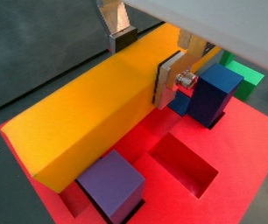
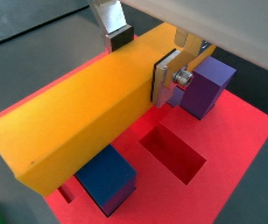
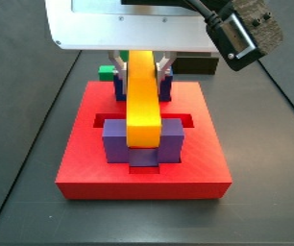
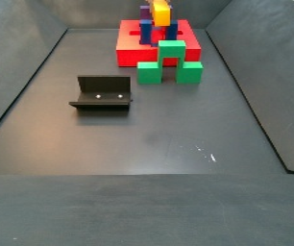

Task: Pick up the yellow object. Move up. Move to above the board. Insert the yellow object.
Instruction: Insert the yellow object.

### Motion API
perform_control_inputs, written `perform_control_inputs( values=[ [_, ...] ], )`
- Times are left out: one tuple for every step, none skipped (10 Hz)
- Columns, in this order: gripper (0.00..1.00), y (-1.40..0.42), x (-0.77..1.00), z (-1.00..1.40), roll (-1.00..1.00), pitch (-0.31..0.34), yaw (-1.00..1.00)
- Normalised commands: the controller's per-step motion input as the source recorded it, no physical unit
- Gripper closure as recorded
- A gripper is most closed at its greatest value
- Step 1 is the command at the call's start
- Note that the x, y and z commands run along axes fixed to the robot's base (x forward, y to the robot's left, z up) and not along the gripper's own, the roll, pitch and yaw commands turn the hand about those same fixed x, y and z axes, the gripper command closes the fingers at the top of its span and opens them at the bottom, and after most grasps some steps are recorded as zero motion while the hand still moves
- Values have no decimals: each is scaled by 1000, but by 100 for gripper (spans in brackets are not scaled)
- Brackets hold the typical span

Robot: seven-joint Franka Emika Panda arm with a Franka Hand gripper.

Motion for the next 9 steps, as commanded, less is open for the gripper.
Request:
perform_control_inputs(
  values=[
    [100, -14, 117, -171, -59, -21, 0],
    [100, -29, 166, -180, -66, -24, 0],
    [100, -29, 186, -183, -63, -20, 0],
    [100, 0, 0, -83, 0, 0, 0],
    [100, -23, 0, -80, -14, 0, 0],
    [100, 0, 103, -200, -141, -47, 0],
    [100, 0, 74, -274, -224, -83, 0],
    [100, 0, 57, -349, -281, -103, 0],
    [100, 0, 9, -337, -240, -101, 0]
  ],
)
